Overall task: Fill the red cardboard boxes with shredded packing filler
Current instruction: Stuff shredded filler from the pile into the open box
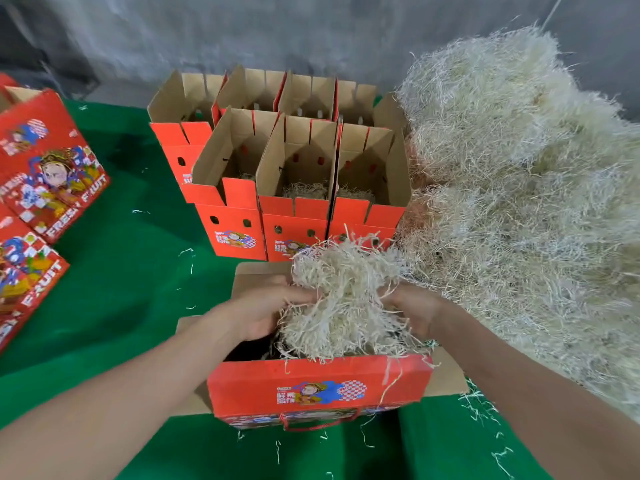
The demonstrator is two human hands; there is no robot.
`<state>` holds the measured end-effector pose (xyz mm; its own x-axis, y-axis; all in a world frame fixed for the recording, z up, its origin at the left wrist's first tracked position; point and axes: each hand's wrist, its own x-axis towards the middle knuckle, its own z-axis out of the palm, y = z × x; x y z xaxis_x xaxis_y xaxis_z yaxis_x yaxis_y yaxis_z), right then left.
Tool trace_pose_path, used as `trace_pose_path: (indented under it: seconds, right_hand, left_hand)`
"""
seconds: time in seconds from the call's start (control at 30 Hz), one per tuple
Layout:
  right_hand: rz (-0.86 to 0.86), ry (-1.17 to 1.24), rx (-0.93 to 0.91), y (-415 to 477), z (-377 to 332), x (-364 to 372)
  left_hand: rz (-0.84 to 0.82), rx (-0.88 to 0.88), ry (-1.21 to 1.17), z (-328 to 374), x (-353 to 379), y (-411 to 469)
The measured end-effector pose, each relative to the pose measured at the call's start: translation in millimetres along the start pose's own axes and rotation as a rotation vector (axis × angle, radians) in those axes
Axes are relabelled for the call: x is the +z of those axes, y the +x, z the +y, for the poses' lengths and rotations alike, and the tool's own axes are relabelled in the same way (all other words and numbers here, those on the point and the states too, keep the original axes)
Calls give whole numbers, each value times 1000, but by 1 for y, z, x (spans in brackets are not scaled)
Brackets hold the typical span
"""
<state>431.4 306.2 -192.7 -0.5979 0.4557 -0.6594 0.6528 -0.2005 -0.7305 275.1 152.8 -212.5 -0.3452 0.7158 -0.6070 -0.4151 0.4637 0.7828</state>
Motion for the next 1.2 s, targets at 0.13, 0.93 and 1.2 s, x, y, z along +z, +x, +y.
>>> trace_pose_path:
  seconds: [0.13, 0.93, 1.2]
  right_hand:
    - [-36, -106, 1, 2, -6, 16]
    - [179, 233, 93, 10, -4, -13]
    - [-66, 126, -22, 13, -7, 5]
  left_hand:
    - [189, 153, 160, 2, 16, 7]
    - [213, 208, 933, 23, -41, -6]
    - [-76, -61, 286, 10, -11, -12]
